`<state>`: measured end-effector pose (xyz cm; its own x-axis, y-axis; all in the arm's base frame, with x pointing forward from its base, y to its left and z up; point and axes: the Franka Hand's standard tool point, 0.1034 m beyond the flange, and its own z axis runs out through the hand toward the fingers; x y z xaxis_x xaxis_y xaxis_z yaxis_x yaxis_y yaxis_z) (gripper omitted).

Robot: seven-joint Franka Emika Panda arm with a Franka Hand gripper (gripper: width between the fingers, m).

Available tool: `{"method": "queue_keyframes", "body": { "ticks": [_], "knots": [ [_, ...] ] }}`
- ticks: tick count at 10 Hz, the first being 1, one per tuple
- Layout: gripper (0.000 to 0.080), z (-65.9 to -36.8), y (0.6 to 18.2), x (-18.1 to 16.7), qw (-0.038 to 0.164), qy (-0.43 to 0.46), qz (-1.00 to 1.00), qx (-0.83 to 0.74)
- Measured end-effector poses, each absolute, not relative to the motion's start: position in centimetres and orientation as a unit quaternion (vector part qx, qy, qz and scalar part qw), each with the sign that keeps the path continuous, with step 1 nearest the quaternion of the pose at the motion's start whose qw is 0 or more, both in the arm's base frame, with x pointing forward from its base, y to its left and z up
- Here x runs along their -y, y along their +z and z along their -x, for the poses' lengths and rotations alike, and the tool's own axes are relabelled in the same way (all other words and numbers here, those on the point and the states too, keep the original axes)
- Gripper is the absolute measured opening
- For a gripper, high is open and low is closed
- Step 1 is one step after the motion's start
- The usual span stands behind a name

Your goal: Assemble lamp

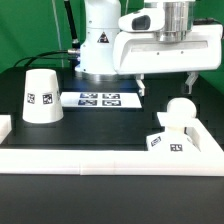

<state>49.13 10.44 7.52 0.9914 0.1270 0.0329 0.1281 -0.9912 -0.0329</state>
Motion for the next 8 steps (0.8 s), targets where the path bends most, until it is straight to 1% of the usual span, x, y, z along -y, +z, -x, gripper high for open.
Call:
{"method": "queue_keyframes", "body": {
  "ticks": [4,6,8],
  "knots": [
    [0.0699,-47.8,7.6,-13.4,0.022,-0.011,0.996,0.081],
    [0.0699,-47.7,6.7,-14.6,0.022,-0.007,0.997,0.073],
    [0.0699,-48.1,6.0,-14.5,0.021,-0.001,0.997,0.070]
  ]
}}
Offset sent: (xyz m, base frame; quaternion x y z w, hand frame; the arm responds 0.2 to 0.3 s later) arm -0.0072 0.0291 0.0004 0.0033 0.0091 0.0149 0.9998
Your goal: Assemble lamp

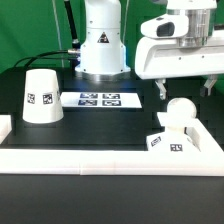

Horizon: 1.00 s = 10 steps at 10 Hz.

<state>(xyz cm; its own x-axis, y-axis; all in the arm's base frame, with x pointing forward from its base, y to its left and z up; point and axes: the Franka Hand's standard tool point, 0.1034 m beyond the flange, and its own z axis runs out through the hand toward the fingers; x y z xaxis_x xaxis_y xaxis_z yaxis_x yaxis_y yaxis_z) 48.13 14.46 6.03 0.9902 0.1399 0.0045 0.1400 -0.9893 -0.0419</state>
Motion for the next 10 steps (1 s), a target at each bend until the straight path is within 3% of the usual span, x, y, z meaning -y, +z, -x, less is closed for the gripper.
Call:
{"method": "queue_keyframes", "body": {
  "ticks": [3,10],
  "knots": [
    [0.0699,-47.7,5.9,-14.4,0.017,0.022,0.997,0.072],
    [0.0699,-47.5,5.3,-14.3,-0.021,0.278,0.959,0.056]
  ]
}}
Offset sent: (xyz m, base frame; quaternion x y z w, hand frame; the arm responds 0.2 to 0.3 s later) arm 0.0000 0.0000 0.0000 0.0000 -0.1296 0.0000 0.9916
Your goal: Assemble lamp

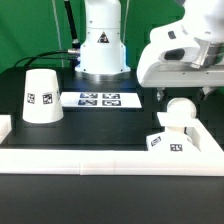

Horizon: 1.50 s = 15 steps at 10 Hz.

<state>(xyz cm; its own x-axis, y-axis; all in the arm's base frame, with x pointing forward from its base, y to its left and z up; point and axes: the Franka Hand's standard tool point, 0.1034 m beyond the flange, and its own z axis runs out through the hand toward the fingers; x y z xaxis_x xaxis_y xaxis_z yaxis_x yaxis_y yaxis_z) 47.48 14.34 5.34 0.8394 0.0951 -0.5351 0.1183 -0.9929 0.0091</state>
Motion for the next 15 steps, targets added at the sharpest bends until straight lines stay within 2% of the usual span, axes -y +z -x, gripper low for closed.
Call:
{"method": "queue_keyframes", "body": {
  "ticks": [3,15],
  "knots": [
    [0.0699,-47.9,4.6,-14.5,0.031,-0.357,-0.932,-0.056],
    [0.0699,-47.0,3.5,-14.3,0.036,-0.383,-0.922,-0.052]
  ]
}}
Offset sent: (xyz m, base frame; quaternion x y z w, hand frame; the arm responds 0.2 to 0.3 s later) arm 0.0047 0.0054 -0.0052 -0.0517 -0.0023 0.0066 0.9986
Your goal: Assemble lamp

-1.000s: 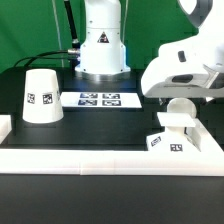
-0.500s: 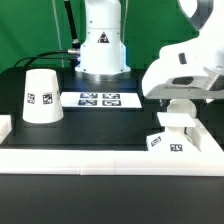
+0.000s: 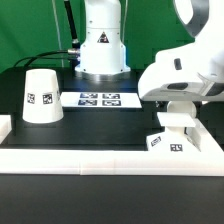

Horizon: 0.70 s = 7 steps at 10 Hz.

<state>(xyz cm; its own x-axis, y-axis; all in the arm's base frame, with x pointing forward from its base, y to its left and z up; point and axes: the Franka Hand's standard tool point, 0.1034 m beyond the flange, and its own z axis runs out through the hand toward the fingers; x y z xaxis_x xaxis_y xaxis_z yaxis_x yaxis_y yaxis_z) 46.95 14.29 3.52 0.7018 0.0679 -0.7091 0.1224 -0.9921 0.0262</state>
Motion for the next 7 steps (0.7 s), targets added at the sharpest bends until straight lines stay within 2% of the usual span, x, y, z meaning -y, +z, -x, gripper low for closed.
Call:
{"method": "queue_keyframes", "body": {
  "ticks": [7],
  "knots": [
    [0.0699,-46.14,2.85,-14.09,0.041,-0.422,-0.904,-0.052]
  ]
}}
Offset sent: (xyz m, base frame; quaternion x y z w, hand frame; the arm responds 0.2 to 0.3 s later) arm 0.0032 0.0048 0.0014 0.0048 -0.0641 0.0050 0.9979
